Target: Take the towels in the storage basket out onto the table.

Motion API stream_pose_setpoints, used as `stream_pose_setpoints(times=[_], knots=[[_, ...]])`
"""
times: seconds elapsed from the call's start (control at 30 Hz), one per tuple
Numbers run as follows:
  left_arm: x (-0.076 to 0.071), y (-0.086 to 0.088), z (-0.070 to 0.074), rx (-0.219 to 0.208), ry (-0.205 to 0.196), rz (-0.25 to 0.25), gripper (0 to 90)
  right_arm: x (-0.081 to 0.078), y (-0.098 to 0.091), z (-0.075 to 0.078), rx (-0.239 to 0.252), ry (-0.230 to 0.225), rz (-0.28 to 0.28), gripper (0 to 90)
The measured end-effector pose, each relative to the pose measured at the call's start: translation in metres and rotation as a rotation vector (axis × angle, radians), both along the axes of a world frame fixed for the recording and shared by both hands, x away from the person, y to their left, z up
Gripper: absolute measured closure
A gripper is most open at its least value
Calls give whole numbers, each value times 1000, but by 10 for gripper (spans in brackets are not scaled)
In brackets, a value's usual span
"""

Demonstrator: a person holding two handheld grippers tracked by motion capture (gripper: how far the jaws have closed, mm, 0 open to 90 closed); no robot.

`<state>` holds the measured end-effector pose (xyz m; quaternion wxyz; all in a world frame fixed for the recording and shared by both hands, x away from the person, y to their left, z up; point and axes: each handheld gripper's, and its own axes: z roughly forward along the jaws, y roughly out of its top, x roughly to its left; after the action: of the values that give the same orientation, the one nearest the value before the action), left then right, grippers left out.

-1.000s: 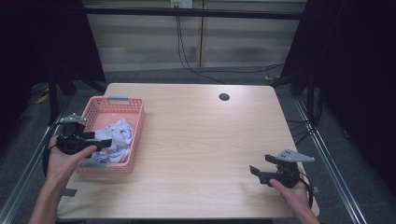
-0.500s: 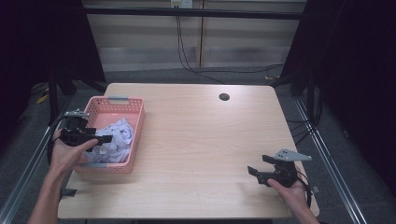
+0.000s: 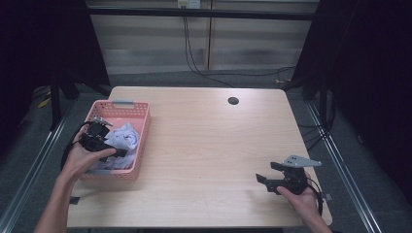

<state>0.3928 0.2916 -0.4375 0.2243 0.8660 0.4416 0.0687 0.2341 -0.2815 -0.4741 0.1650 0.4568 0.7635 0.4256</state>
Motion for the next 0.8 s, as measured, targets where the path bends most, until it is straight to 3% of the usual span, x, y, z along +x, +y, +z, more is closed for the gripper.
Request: stream_pose_setpoints(times=[0.03,0.13,0.2,0.3,0.4,0.5,0.63,0.8], knots=[[2,-3,-2,31,-2,7,0,0,0,0,-1,-2,0,216],[7,-7,-5,48,15,27,0,0,0,0,0,0,6,218],[11,-10,-8,85,26,25,0,0,0,0,3,7,10,219],[11,-11,-11,92,17,34,0,0,0,0,4,9,14,222],[14,-13,-13,84,40,56,0,0,0,0,7,10,18,221],[18,-14,-13,101,55,41,0,0,1,0,2,7,19,222],[24,-19,-21,162,70,38,0,0,1,0,6,10,22,222],[32,-23,-28,186,100,58,0,0,0,0,11,10,28,222]])
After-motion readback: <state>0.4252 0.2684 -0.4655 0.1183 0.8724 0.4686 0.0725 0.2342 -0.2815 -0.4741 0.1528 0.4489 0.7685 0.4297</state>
